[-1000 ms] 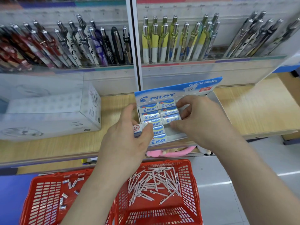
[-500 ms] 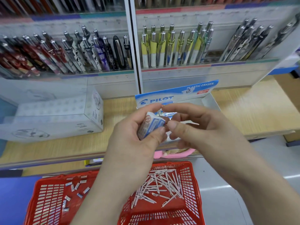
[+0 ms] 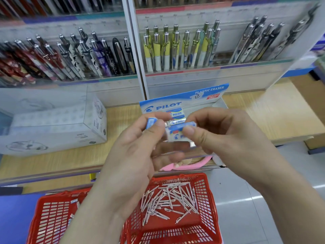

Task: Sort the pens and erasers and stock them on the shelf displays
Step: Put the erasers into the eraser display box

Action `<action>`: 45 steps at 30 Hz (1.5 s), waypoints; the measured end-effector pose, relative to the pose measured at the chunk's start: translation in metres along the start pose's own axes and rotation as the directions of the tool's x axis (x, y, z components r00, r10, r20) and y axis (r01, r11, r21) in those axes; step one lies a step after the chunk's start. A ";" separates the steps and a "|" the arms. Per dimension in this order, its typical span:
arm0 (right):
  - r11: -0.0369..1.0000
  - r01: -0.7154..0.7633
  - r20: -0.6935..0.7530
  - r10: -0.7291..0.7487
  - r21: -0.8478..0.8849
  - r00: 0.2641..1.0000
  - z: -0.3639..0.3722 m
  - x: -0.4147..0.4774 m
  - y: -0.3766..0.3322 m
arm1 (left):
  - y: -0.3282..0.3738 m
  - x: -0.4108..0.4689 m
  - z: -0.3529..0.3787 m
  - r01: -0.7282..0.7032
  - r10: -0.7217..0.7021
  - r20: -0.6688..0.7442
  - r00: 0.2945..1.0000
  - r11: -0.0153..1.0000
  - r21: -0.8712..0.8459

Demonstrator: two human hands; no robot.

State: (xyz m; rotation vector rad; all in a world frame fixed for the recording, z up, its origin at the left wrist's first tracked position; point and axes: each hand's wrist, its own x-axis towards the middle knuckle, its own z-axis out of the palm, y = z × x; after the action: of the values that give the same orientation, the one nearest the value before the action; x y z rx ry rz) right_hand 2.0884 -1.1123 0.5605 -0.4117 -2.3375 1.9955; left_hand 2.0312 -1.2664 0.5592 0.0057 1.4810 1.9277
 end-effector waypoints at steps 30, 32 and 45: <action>0.734 -0.227 -0.160 0.162 -0.639 0.974 0.005 0.035 0.019 | -0.032 0.030 -0.042 -0.075 0.377 -0.224 0.899 0.637 0.767; 0.697 -0.218 -0.145 0.162 -0.683 0.976 0.006 0.035 0.019 | -0.032 0.030 -0.042 -0.072 0.373 -0.222 0.901 0.633 0.771; 0.720 -0.230 -0.192 0.136 -0.655 0.972 0.009 0.036 0.023 | -0.034 0.032 -0.040 -0.060 0.356 -0.212 0.910 0.620 0.782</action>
State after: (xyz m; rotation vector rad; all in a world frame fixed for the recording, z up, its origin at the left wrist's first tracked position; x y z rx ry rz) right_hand 2.0560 -1.1093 0.5318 -0.7967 -2.9569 1.0234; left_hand 2.0084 -1.2802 0.5037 0.2463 2.5662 1.3403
